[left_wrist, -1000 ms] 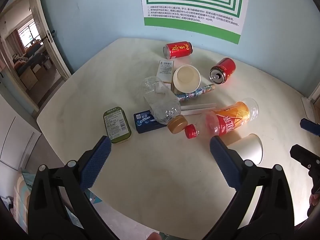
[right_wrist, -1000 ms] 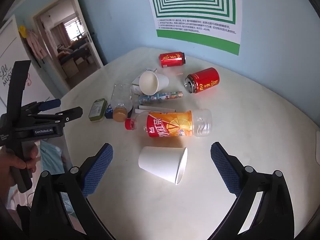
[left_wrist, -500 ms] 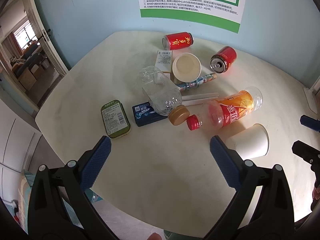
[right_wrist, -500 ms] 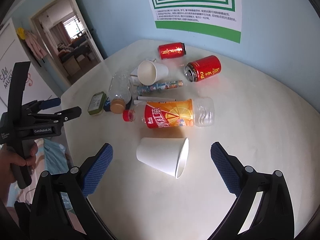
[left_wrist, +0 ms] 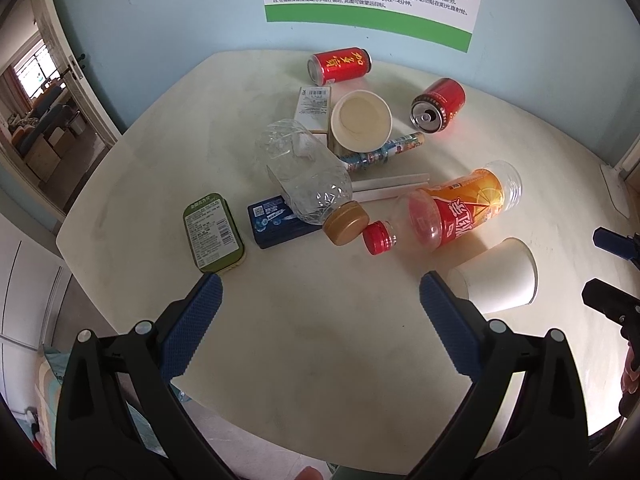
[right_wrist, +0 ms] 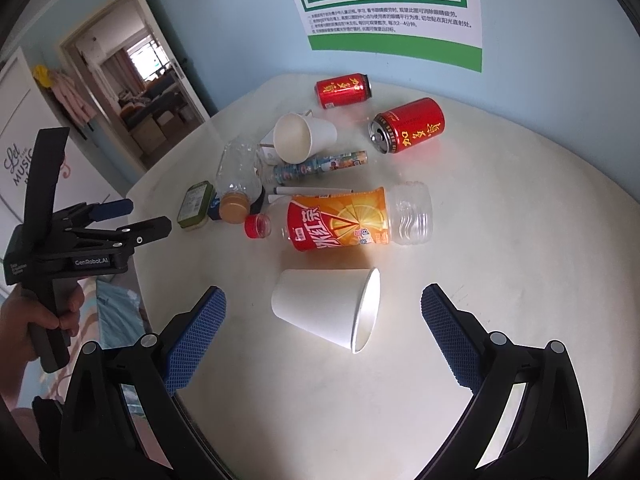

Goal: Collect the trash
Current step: 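Move both tools toward the cluttered trash on the table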

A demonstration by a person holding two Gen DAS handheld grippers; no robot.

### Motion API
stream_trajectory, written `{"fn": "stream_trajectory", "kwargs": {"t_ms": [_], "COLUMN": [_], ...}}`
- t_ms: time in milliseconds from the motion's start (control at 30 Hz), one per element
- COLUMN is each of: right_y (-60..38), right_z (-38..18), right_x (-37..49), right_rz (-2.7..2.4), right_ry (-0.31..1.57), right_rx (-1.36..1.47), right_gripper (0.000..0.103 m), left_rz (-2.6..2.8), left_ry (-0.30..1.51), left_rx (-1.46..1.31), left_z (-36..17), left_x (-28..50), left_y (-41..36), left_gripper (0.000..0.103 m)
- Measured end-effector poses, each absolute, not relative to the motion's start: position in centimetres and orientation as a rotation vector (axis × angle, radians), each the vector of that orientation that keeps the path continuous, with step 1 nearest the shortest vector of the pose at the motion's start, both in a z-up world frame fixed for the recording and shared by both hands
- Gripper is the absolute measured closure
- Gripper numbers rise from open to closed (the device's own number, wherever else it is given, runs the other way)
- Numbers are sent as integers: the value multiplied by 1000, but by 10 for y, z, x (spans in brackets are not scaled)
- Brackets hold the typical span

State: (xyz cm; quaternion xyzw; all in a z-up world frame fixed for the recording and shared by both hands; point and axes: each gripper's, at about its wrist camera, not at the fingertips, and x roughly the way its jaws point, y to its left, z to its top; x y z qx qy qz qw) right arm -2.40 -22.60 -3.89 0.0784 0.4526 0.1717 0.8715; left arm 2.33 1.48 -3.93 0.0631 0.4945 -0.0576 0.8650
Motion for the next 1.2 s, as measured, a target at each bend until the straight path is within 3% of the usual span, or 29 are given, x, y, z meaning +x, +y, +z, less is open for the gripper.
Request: {"fn": "stream_trajectory", "kwargs": {"t_ms": [1200], "right_y": [-229], "right_z": [-46], "right_x": [-17], "right_rz": [377], "right_ry": [993], "right_rx": [191], "right_gripper": [6], "left_rz": [-186], "left_ry": [1080], "left_rx": [132], "left_z": [-51], "left_x": [33], "left_y": [12], "left_gripper": [6]}}
